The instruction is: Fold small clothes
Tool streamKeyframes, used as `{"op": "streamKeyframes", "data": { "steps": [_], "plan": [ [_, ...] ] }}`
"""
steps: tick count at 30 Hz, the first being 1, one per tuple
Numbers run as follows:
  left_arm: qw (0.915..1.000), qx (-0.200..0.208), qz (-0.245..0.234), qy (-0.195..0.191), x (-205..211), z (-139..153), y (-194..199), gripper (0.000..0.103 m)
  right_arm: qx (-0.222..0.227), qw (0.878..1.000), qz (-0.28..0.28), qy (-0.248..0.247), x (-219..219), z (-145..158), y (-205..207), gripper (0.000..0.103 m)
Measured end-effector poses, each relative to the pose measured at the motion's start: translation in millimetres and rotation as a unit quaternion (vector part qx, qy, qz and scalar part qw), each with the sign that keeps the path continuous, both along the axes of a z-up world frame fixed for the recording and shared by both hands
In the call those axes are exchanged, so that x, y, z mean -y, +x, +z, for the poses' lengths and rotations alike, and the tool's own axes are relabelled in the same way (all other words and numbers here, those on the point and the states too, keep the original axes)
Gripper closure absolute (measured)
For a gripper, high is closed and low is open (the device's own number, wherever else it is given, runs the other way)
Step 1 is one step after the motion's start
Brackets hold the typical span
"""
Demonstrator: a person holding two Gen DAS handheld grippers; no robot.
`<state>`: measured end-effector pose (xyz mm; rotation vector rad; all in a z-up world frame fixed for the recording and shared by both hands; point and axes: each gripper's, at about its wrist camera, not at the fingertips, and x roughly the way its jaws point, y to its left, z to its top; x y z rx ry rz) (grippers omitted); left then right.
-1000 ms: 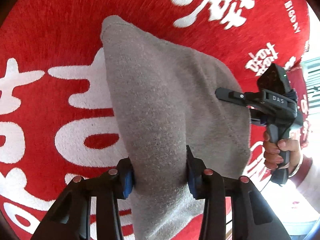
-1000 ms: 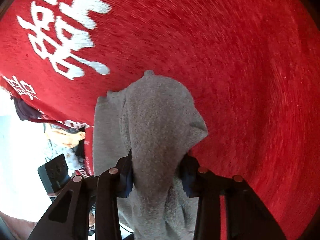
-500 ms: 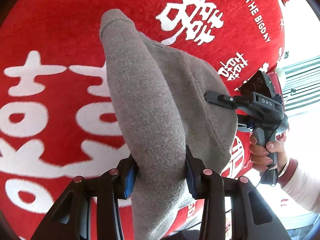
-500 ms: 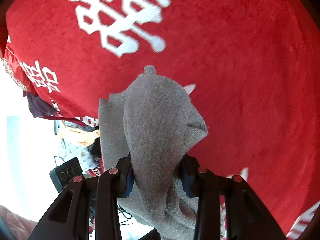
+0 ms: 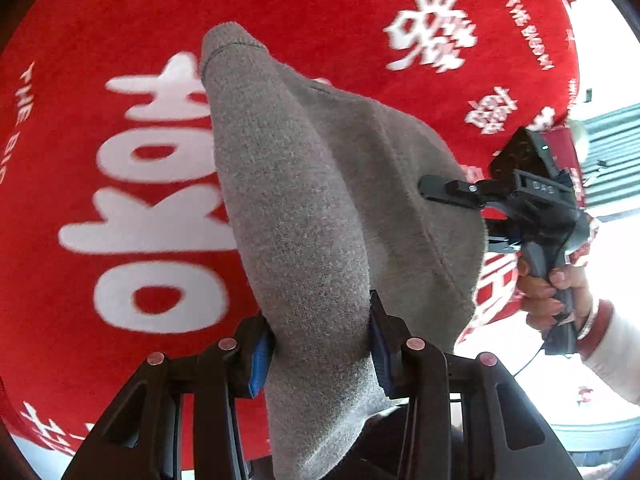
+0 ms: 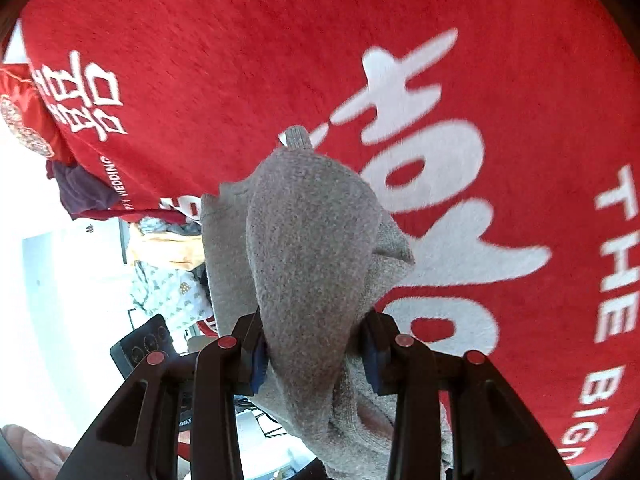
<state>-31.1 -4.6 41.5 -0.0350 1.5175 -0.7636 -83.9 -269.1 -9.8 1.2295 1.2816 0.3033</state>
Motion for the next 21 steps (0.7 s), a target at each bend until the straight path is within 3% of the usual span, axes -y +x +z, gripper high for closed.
{"op": "streamKeyframes", "data": {
  "steps": [4, 8, 10, 12, 13, 20, 21],
  "plan": [
    [0.9973, 0.016, 0.020, 0.069, -20.8, -28.2, 3.4, 0.060, -0.030, 0.998, 0.029, -0.048, -13.2, -22.9, 11.5, 0.061],
    [0.9936, 0.022, 0.058, 0.094, -44.2, -30.4, 7.8, 0.058, -0.060, 0.992, 0.014, -0.111, 0.4, -29.3, 14.4, 0.047],
    [0.9918, 0.030, 0.066, 0.105, -50.6, -27.1, 6.3, 0.056, -0.059, 0.989, 0.004, -0.132, 9.2, -21.8, 6.8, 0.047],
    [0.9895, 0.040, 0.070, 0.121, -54.0, -23.1, 3.4, 0.021, -0.057, 0.988, 0.009, -0.144, 11.4, -8.9, -5.1, 0.047],
    [0.9875, 0.047, 0.072, 0.132, -53.5, -18.0, 0.4, 0.016, -0.056, 0.987, 0.016, -0.149, 9.3, -2.3, -10.6, 0.047],
    [0.9820, 0.064, 0.072, 0.162, -36.2, -9.6, -14.2, 0.014, -0.046, 0.989, 0.080, -0.119, -30.8, 23.5, -56.0, 0.047],
    [0.9811, 0.067, 0.070, 0.168, -32.6, -9.1, -16.6, 0.000, -0.047, 0.989, 0.084, -0.110, -40.5, 22.3, -62.3, 0.047]
  ]
}}
